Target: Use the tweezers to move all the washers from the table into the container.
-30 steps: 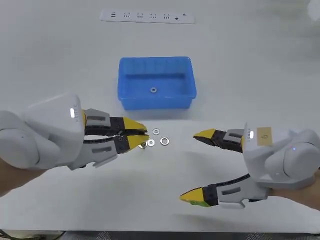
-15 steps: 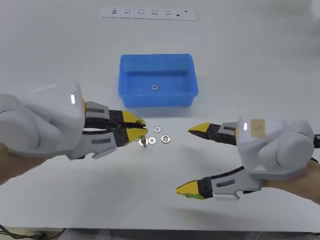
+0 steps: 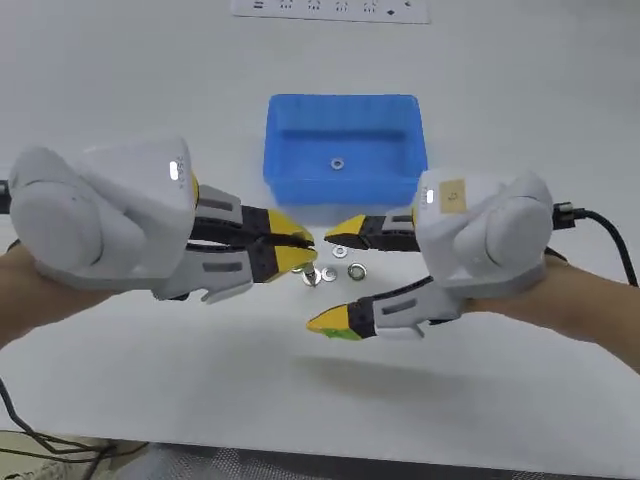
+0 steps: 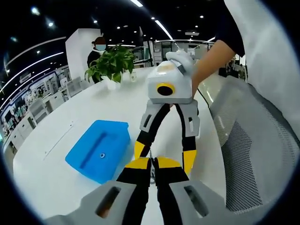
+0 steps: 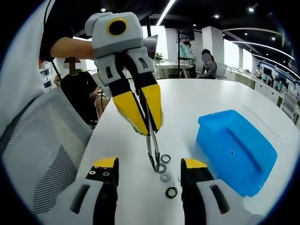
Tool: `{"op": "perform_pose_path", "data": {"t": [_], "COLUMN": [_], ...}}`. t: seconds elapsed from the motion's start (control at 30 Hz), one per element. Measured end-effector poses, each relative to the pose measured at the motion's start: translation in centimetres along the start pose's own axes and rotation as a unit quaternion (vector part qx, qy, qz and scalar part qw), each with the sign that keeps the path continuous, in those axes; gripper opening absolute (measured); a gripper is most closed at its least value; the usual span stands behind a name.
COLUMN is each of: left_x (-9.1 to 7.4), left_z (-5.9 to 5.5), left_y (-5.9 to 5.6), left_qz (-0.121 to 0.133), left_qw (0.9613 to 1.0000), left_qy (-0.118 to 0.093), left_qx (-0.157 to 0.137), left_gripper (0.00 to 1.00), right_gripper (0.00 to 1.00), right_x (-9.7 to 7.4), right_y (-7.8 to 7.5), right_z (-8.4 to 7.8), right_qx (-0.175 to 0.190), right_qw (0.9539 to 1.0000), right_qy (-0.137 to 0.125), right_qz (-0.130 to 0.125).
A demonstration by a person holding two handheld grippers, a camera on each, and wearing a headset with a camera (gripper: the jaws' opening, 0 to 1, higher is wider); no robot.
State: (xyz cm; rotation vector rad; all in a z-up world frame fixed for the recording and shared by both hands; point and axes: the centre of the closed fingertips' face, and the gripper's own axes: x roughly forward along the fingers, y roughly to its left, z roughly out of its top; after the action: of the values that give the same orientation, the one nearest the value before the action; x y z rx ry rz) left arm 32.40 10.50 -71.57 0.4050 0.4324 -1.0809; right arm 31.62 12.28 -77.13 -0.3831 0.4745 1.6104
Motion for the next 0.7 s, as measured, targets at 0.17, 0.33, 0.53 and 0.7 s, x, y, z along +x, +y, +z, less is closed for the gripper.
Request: {"op": "perform_pose_path", "data": {"t": [0.17,0.33,0.53,0.7], "left_x": [0.2,0.3,0.3,0.4], "left_z": [0.1,0.2,0.2,0.2], "left_y": [-0.1,-0.5,-0.7,-0.9], "left_qz": [-0.001,-0.006,-0.009,-0.009], "left_qw": [1.0,1.0,0.9999,0.9999], "left_qy": [-0.001,-0.001,0.004,0.006], "left_qx": [-0.003,-0.005,0.001,0.005], "left_gripper": [0.07,0.07,0.07,0.07], "right_gripper": [0.31,0.19,0.12,0.11], "right_x": [0.3,0.4,0.7,0.8], "right_y": [-0.3,-0.4,0.1,0.3], "right_z": [0.2,0.7,-0.8,-0.7], "right_qx": [-0.018,-0.023,-0.08,-0.111], "right_qw": [0.9997,0.9993,0.995,0.9916], "right_qy": [0.005,0.0,0.046,0.058], "right_qz": [0.016,0.031,0.04,0.03]}}
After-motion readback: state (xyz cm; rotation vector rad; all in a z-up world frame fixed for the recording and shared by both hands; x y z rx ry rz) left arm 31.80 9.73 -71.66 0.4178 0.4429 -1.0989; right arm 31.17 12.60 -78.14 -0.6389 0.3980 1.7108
